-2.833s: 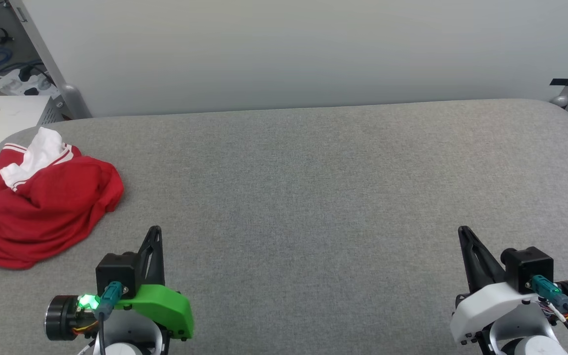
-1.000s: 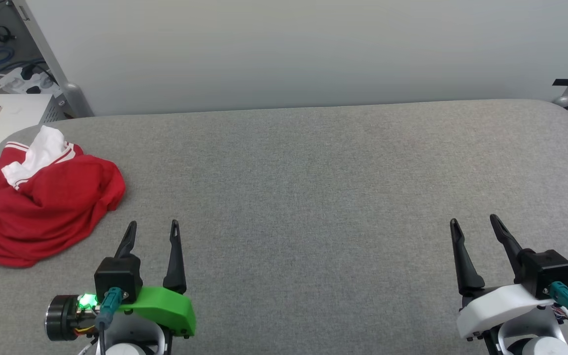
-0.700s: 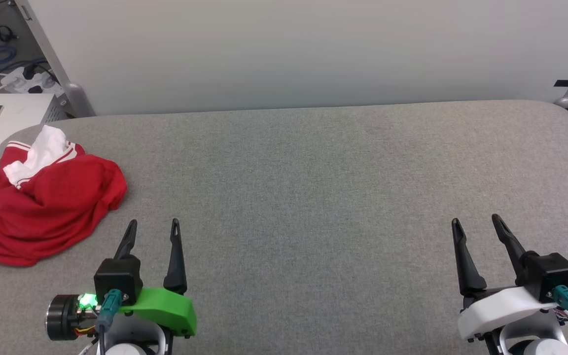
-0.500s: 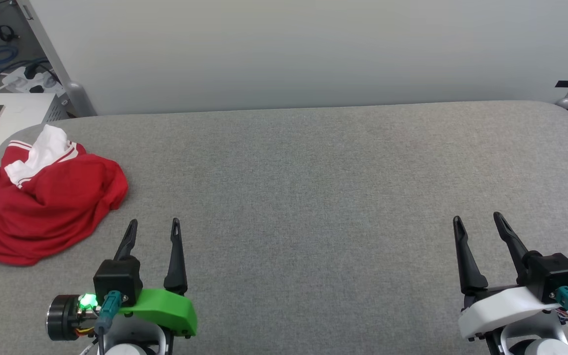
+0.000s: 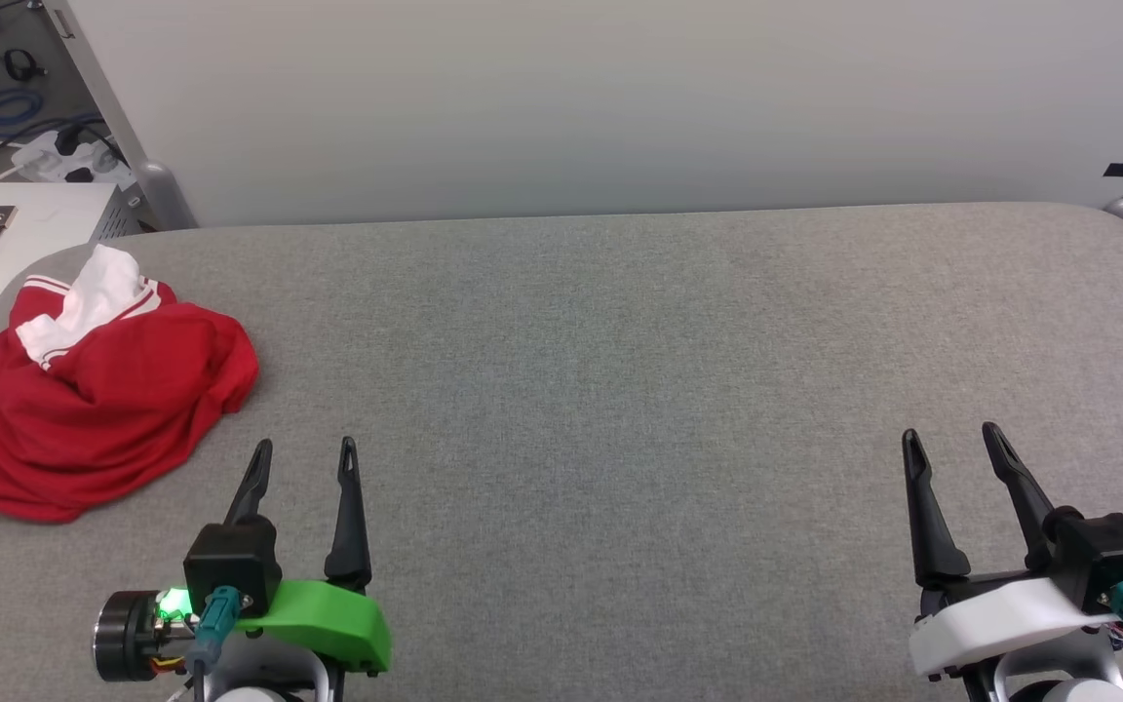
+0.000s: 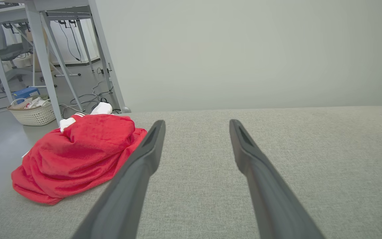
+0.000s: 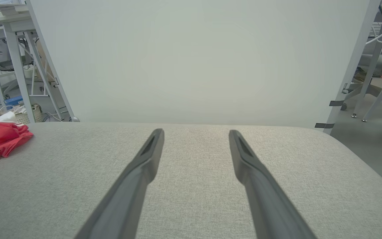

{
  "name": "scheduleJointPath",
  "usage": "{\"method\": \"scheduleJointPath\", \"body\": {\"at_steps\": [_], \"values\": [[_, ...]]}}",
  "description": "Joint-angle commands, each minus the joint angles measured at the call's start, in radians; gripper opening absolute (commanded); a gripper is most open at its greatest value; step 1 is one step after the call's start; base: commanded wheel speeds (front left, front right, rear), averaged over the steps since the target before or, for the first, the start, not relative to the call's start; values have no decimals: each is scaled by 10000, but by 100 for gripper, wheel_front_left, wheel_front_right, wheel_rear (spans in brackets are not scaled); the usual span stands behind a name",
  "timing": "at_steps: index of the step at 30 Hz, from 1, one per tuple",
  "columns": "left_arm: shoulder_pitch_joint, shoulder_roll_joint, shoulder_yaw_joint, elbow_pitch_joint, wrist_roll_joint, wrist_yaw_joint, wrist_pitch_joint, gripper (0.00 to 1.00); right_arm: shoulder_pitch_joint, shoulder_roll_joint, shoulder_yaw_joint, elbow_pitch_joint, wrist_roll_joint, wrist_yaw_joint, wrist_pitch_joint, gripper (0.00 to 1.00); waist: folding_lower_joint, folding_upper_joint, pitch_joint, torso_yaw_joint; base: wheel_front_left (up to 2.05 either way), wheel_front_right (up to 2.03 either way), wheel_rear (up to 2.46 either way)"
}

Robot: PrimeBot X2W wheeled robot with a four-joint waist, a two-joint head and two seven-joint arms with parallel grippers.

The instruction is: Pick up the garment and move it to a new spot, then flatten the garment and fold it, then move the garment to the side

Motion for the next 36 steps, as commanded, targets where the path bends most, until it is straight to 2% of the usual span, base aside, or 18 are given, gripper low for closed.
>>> {"method": "scheduleJointPath", "body": {"at_steps": [1, 36], "values": [[96, -27, -16, 23, -66, 83, -111, 100, 93, 12, 11, -80, 87, -4, -137, 100, 0, 0, -7, 7, 0, 0, 0], [323, -42, -180, 138, -233, 213, -832, 100, 430, 19, 19, -227, 528, -6, -853, 100, 0, 0, -130, 117, 0, 0, 0]]}}
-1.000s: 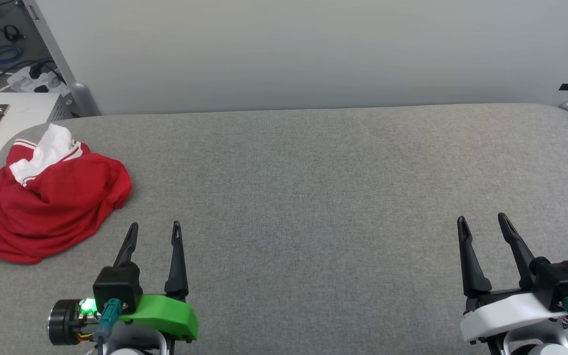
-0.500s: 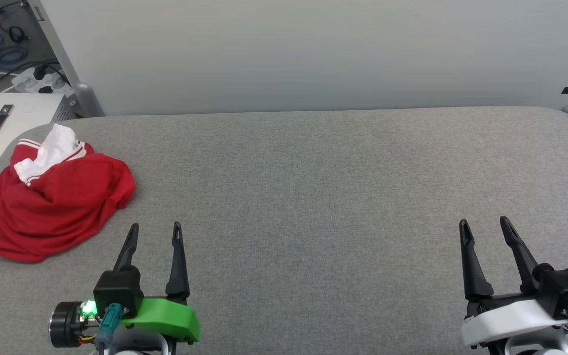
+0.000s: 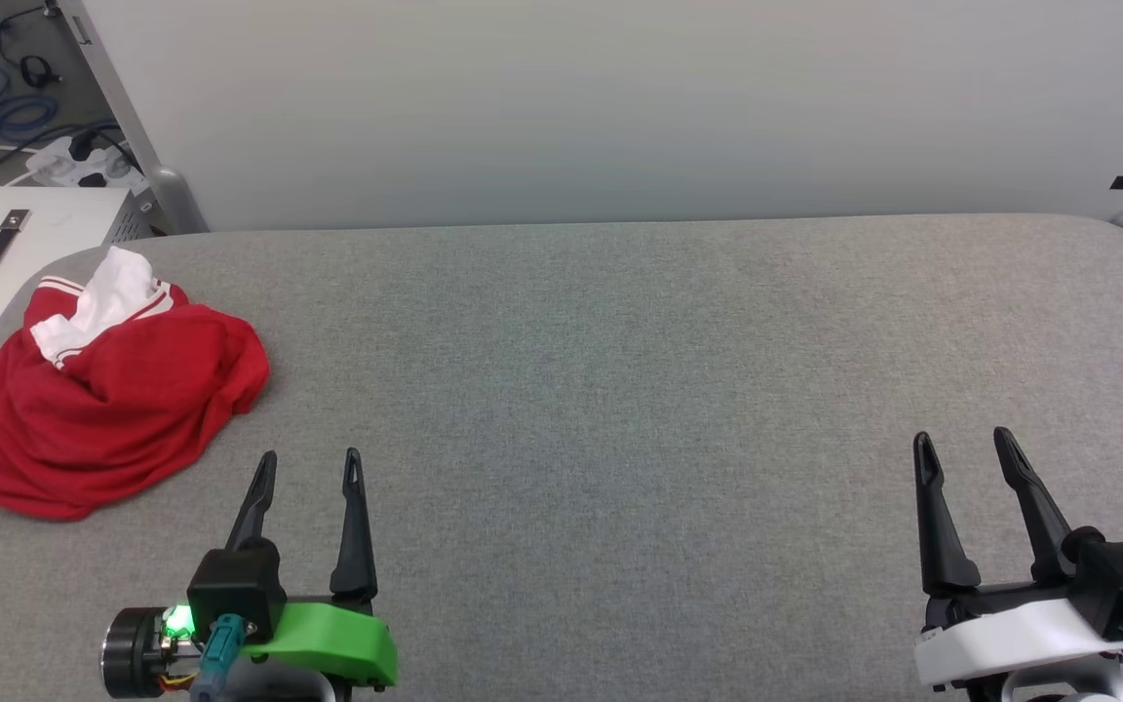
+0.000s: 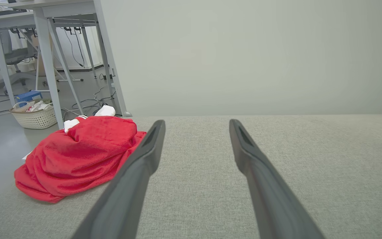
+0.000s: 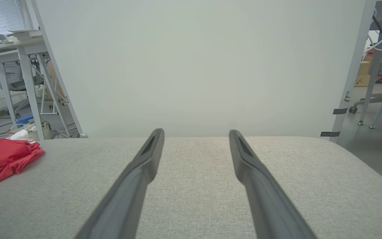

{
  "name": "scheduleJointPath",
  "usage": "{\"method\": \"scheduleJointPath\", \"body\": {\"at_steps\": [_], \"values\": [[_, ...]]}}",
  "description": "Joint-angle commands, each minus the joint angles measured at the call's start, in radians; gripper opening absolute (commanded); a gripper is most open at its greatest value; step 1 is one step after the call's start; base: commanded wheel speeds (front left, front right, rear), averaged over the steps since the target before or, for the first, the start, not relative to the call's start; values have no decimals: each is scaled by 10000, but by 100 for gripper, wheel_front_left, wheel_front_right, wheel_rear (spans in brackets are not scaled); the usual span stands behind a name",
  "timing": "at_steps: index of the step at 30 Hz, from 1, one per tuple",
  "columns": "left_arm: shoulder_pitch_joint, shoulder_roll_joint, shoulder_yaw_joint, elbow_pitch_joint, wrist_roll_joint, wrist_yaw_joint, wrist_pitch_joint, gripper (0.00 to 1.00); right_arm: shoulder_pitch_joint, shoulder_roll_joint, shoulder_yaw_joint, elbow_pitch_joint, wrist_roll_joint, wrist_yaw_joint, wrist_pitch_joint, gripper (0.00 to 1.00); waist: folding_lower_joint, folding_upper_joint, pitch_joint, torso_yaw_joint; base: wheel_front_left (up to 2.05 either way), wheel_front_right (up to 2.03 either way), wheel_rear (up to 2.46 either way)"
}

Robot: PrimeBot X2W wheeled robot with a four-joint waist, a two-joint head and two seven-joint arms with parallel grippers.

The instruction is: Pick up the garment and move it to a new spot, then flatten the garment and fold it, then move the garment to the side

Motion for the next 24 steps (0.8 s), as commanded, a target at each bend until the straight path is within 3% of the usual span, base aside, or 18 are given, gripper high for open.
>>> {"method": "scheduleJointPath", "body": {"at_steps": [1, 24], "values": [[85, -42, -13, 6, -77, 95, -113, 100, 148, 19, 9, -86, 106, -6, -104, 100, 0, 0, -4, -1, 0, 0, 0], [192, -51, -113, 62, -73, 244, -546, 100, 366, 22, 5, -41, 328, -7, -534, 100, 0, 0, -37, 113, 0, 0, 0]]}}
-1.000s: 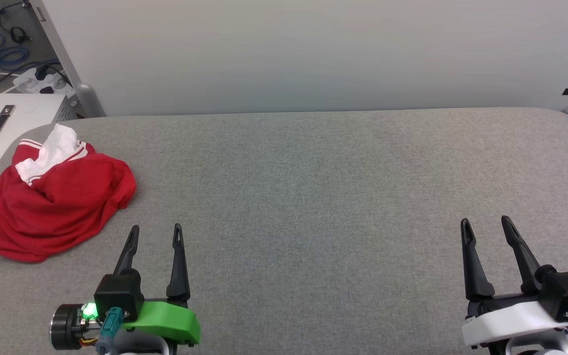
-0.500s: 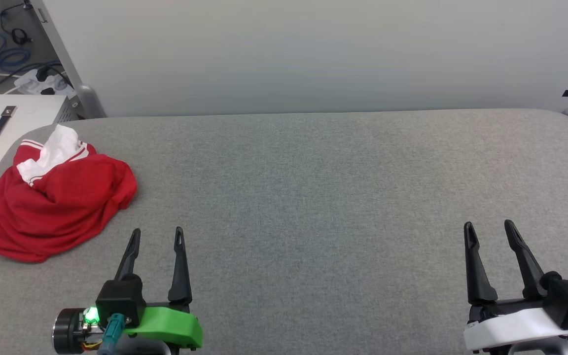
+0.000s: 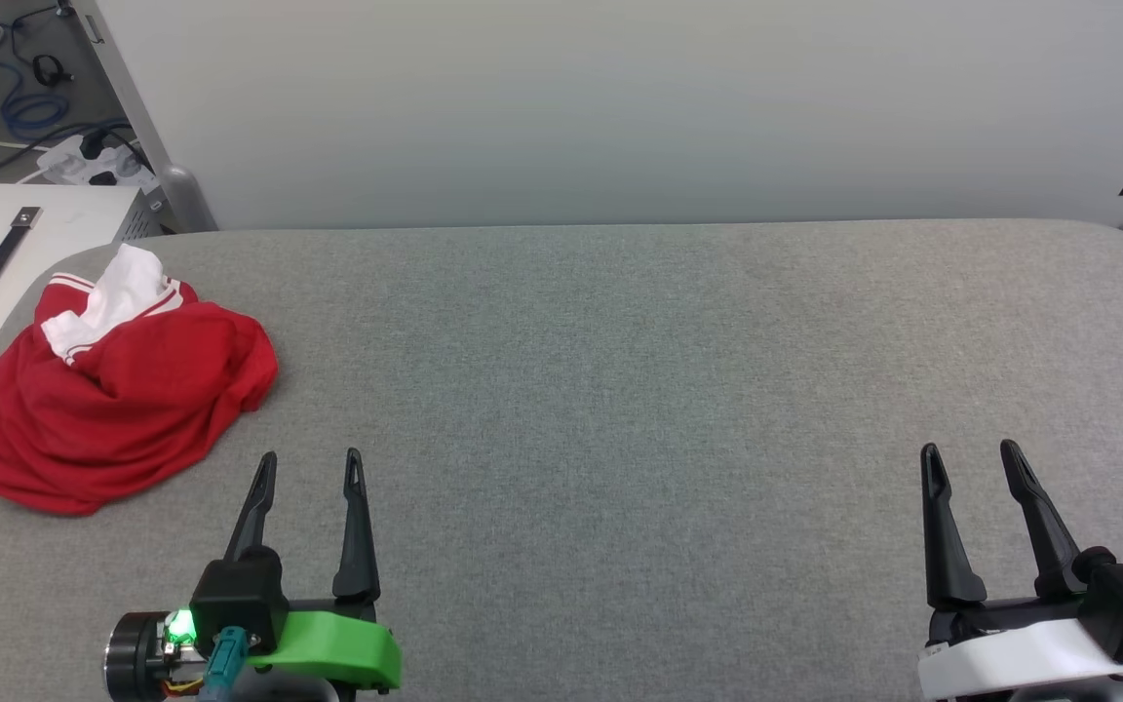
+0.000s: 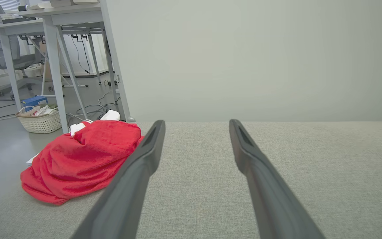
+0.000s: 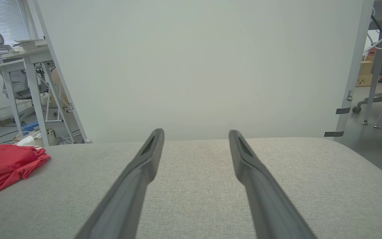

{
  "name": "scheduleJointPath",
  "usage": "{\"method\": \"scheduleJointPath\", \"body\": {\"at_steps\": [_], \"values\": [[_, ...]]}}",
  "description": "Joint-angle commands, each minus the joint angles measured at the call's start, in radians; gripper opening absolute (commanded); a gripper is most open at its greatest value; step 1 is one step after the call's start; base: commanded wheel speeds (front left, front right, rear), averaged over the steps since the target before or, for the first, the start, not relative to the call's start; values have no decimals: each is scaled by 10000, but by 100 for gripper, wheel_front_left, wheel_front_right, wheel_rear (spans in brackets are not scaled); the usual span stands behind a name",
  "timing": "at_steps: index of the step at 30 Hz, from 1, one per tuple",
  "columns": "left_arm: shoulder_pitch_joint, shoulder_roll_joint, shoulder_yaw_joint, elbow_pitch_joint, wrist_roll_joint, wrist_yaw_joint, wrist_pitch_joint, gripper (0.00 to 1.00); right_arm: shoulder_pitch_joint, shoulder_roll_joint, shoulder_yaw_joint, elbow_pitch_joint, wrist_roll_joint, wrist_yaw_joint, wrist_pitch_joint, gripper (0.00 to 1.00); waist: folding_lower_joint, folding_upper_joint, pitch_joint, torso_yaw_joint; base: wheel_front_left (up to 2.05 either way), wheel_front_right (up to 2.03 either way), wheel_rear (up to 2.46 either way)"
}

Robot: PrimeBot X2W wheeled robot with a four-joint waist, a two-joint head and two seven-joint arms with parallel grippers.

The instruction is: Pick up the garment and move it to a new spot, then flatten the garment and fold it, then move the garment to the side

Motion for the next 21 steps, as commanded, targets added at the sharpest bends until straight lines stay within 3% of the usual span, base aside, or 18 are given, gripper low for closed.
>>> {"method": "scheduleJointPath", "body": {"at_steps": [1, 21], "values": [[143, -49, 2, 1, -57, 54, -59, 100, 119, 20, 12, -14, 52, -7, -90, 100, 0, -1, -3, 0, 0, 0, 0], [109, -49, -2, 88, -46, 60, -59, 100, 126, 20, 50, 74, -25, -7, -90, 100, 0, -1, 63, 134, 0, 0, 0]]}}
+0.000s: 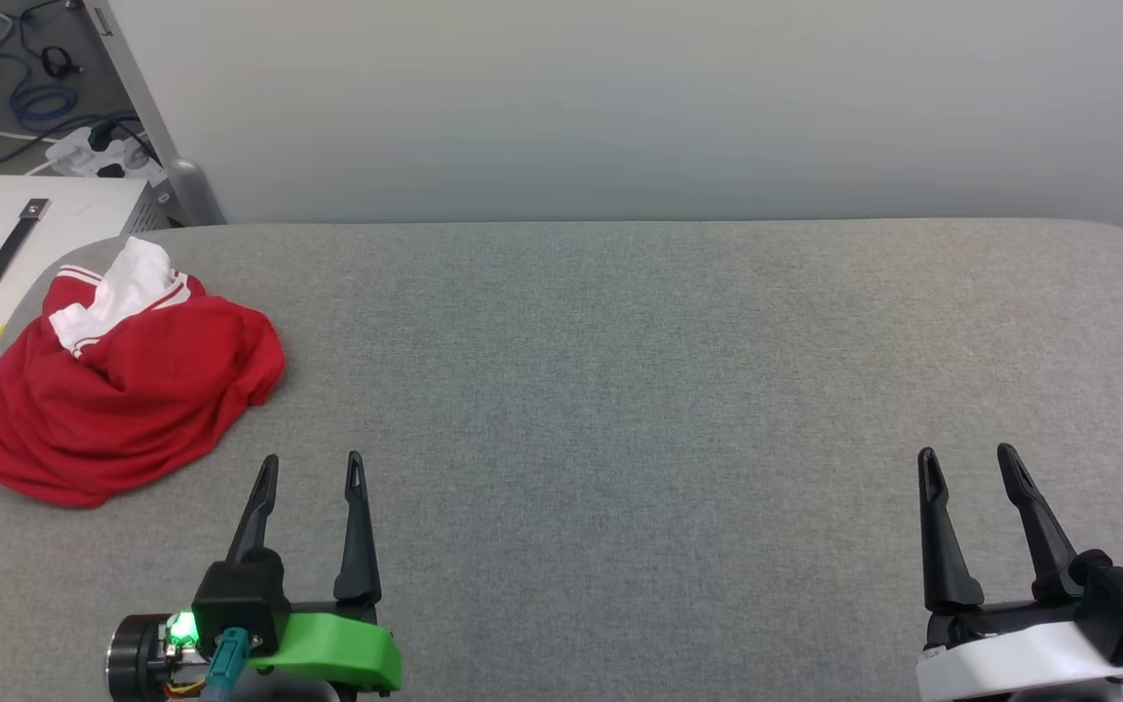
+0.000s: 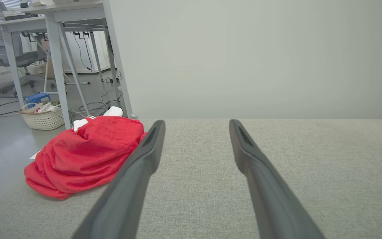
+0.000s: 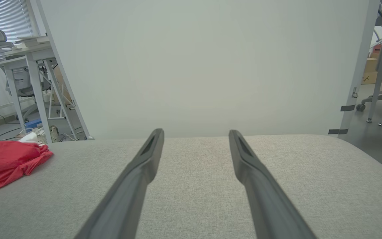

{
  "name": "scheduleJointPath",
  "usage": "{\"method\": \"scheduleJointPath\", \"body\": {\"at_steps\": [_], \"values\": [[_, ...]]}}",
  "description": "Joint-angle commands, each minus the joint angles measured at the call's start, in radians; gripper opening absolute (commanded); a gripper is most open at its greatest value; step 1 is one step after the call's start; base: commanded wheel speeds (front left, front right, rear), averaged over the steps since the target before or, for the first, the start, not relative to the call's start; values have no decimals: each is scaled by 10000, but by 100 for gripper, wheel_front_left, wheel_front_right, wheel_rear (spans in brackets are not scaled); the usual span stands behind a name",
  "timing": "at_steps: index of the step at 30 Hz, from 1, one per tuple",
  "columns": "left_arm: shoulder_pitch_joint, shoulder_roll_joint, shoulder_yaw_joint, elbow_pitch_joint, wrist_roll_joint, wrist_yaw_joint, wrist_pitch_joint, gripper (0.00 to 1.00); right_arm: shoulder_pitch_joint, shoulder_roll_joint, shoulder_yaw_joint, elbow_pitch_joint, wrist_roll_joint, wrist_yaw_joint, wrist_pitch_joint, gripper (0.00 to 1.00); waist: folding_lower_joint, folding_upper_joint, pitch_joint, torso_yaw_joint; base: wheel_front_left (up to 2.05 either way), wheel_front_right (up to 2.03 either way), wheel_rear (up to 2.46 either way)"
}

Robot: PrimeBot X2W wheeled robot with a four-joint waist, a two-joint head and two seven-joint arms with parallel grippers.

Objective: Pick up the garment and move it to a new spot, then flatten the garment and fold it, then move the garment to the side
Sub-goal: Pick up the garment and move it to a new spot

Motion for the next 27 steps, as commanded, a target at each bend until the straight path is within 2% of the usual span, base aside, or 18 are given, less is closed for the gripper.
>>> {"method": "scheduleJointPath", "body": {"at_steps": [1, 11, 27], "values": [[79, -49, 10, 34, -50, 71, -59, 100, 67, 20, 27, 30, -44, -7, -72, 100, 0, 0, 20, 68, 0, 0, 0], [-81, -49, 166, 15, -121, 133, -59, 100, -1, 20, 108, 4, -134, -7, -72, 100, 0, 0, 233, 885, 0, 0, 0], [-287, -49, 485, 27, -272, 114, -59, 100, -137, 20, 103, -29, -220, -7, -72, 100, 0, 0, 493, 2998, 0, 0, 0]]}}
